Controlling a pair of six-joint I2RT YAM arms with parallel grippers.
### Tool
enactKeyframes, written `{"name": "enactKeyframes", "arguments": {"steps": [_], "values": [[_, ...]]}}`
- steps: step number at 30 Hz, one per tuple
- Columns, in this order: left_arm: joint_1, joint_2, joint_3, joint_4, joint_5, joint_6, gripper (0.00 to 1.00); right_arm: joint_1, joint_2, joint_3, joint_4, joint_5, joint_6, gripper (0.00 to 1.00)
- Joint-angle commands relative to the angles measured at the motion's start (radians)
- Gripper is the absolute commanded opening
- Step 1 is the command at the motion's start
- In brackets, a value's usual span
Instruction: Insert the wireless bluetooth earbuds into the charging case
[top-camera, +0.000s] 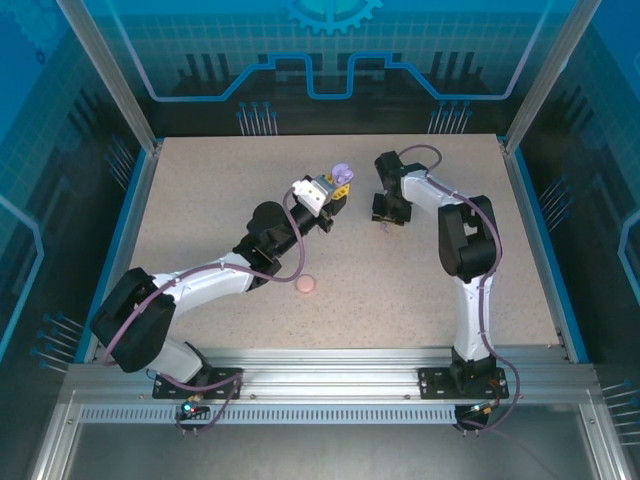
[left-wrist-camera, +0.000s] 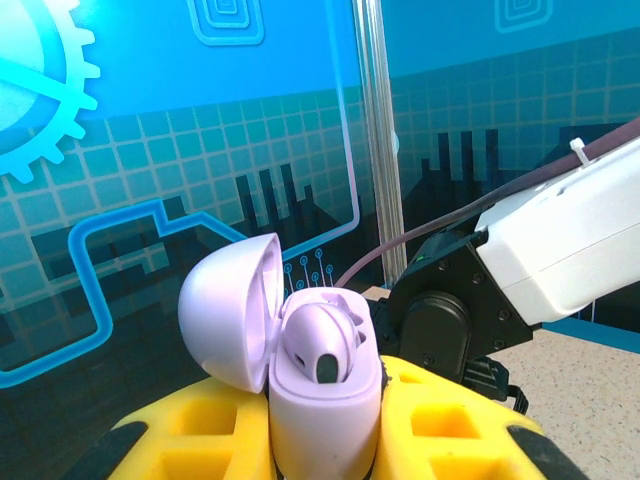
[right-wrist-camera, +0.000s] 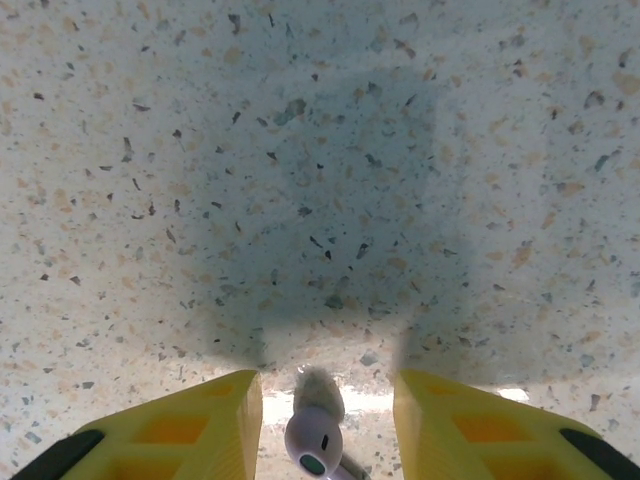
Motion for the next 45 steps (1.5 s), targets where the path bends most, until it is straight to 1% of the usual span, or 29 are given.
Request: {"name": "enactKeyframes", "arguments": {"steps": [1, 7, 10, 21, 29, 34, 38, 45], "values": [[0.006, -0.028, -0.003, 0.025, -0.009, -0.016, 0.00, 0.014, 0.022, 0.017, -0.018, -0.006, -0.010, 0.39], [0.006, -0.027, -0.002, 0.026, -0.011, -0.020, 0.00, 0.016, 0.017, 0.006, -0.010, -0.013, -0.013, 0.37], [0.007, -0.026, -0.003, 0.026, -0.010, -0.021, 0.00, 0.017, 0.014, 0.003, -0.008, -0.016, -0.014, 0.34], [0.006, -0.027, -0.005, 0.025, -0.011, -0.022, 0.00, 0.024, 0.010, -0.011, 0.003, -0.039, -0.010, 0.33], [0.006, -0.027, -0.003, 0.029, -0.009, -0.033, 0.00, 0.027, -0.005, -0.038, 0.009, -0.030, -0.010, 0.32], [0.006, -0.029, -0.004, 0.030, -0.011, -0.034, 0.00, 0.027, -0.007, -0.051, 0.014, -0.036, -0.011, 0.25], [0.006, -0.033, -0.005, 0.029, -0.011, -0.037, 0.00, 0.027, -0.026, -0.066, 0.021, -0.039, -0.009, 0.22], [0.006, -0.035, 0.001, 0.025, -0.009, -0.042, 0.00, 0.027, -0.108, -0.098, 0.053, -0.066, 0.006, 0.22]]}}
